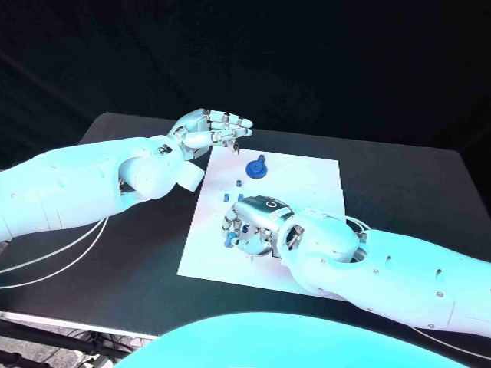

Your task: Assemble the parts on the task board

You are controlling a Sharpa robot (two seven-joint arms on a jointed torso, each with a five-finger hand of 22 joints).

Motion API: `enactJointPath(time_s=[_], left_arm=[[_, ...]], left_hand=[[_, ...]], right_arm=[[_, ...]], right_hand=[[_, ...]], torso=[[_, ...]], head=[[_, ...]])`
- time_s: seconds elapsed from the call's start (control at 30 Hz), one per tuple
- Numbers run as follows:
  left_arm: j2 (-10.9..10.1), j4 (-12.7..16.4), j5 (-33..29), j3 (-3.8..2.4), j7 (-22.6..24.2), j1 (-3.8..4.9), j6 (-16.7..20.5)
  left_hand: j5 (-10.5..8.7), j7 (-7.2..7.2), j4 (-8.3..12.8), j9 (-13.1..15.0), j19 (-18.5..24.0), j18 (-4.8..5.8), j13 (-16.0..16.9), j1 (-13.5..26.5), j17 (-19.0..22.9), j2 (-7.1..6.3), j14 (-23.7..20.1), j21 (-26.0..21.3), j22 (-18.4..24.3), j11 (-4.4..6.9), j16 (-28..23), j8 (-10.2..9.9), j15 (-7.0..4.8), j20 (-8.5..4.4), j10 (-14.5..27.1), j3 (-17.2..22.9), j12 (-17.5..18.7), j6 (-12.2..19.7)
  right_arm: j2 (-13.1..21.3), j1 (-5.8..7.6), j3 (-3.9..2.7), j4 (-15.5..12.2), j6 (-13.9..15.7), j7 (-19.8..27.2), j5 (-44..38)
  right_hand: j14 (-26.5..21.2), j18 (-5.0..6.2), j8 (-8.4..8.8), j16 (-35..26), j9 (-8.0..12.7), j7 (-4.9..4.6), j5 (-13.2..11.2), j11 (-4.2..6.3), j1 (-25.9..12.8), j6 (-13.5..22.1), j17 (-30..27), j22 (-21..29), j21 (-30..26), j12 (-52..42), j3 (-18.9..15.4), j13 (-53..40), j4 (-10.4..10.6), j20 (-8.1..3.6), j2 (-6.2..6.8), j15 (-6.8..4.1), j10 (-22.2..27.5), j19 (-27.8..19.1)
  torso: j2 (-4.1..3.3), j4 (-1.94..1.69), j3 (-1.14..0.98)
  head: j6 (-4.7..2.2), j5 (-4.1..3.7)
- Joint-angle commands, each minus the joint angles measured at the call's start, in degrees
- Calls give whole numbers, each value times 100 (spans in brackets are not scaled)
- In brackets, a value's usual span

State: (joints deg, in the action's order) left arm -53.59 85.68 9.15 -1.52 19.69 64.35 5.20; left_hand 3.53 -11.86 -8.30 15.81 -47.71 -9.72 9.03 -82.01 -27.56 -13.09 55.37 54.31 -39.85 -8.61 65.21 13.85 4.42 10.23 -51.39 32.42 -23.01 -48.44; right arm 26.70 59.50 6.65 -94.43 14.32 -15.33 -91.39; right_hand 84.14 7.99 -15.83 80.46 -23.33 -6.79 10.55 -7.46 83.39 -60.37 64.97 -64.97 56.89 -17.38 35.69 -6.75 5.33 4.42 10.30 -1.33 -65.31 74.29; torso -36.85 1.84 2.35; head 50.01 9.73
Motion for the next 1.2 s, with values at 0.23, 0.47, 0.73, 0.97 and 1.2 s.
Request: enactJointPath(time_s=[0.23,0.47,0.73,0.97,1.2], left_arm=[[2,10,-36,-3,16,2,-95],[-1,11,-36,-3,15,2,-99],[-3,12,-36,-3,8,2,-105],[-6,10,-36,-3,5,3,-93],[-6,9,-36,-3,4,3,-98]], left_hand=[[15,1,2,-8,-31,-84,-6,1,8,60,-38,-15,9,11,-20,-33,4,-12,29,-31,-20,58],[15,1,2,-8,-31,-84,-6,1,8,60,-38,-15,9,11,-20,-33,4,-12,29,-31,-20,58],[15,1,2,-8,-31,-84,-6,1,8,60,-38,-15,9,11,-20,-33,4,-12,29,-31,-20,58],[14,-1,1,-10,-41,-84,-7,-3,11,65,-37,-20,13,9,-22,-34,5,-13,34,-36,-21,61],[14,-1,1,-10,-41,-84,-7,-3,11,65,-37,-20,13,9,-22,-34,5,-13,34,-36,-21,61]], right_arm=[[-11,-25,10,37,-144,-247,-314],[-25,-42,13,37,-199,-360,-371],[-72,-58,16,65,-246,-269,-309],[-173,-78,45,177,-326,2,32],[-176,-111,57,190,-136,7,81]], right_hand=[[115,-79,-19,-5,-5,-19,16,476,-17,-17,0,-3,-23,-25,0,-2,-24,-21,-29,-36,-487,-20],[117,-82,-20,-2,-14,-22,15,473,-23,-10,11,-15,-13,-19,10,-8,-41,-22,-34,-34,-487,-16],[119,-84,-4,-2,-30,-41,10,456,-72,40,10,-22,-21,20,13,-15,-63,-16,-28,-22,-446,-22],[119,-80,128,-3,-61,-102,-18,371,-361,307,-8,-5,-110,205,-203,-23,-59,54,42,57,-191,-61],[118,-72,322,18,-35,-165,-9,275,-551,603,7,27,-203,379,-410,13,25,130,194,136,115,-55]], torso=[[3,3,2],[4,7,1],[1,7,1],[-1,4,-2],[9,6,4]], head=[[-1,-2],[-1,-5],[-1,-1],[-1,-22],[-1,-26]])
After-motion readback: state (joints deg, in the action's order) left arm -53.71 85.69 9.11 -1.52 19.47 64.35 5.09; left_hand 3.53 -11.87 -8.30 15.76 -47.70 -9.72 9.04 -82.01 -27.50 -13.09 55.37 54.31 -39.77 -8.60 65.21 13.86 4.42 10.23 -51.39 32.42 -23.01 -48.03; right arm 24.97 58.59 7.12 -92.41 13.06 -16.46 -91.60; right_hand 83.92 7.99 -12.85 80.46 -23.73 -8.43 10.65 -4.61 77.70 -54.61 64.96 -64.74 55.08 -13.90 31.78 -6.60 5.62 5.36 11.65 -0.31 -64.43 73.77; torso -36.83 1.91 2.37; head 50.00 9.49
